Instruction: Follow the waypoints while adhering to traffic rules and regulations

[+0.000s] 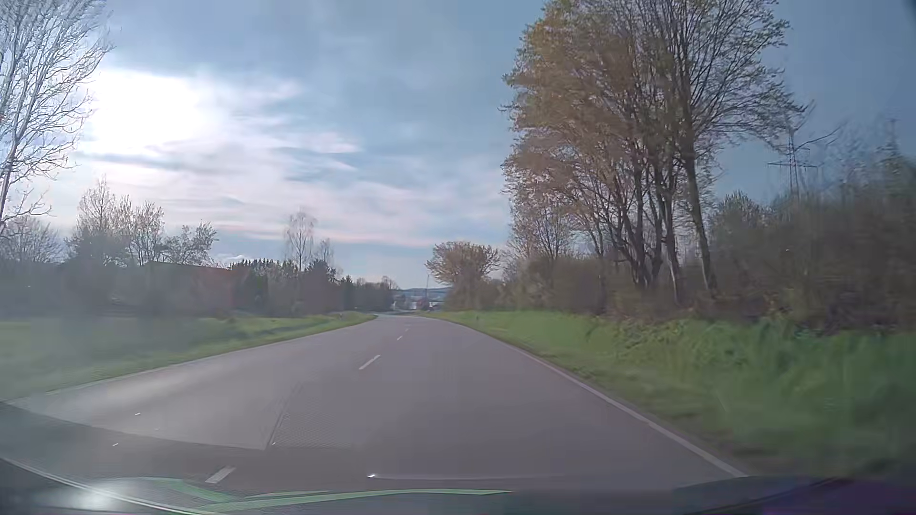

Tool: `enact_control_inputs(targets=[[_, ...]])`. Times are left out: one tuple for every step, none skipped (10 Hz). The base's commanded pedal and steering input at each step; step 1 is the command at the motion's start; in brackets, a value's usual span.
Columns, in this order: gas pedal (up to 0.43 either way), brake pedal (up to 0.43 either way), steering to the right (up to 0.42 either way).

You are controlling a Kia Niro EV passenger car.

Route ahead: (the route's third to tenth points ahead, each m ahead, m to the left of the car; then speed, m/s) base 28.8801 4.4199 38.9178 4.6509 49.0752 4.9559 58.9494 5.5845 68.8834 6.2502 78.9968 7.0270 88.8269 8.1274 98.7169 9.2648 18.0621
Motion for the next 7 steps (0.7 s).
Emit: enact_control_inputs(targets=[[0.098, 0.000, -0.008], [0.098, 0.000, -0.008], [0.098, 0.000, -0.008], [0.098, 0.000, -0.008], [0.098, 0.000, -0.008], [0.098, 0.000, -0.008], [0.098, 0.000, -0.008]])
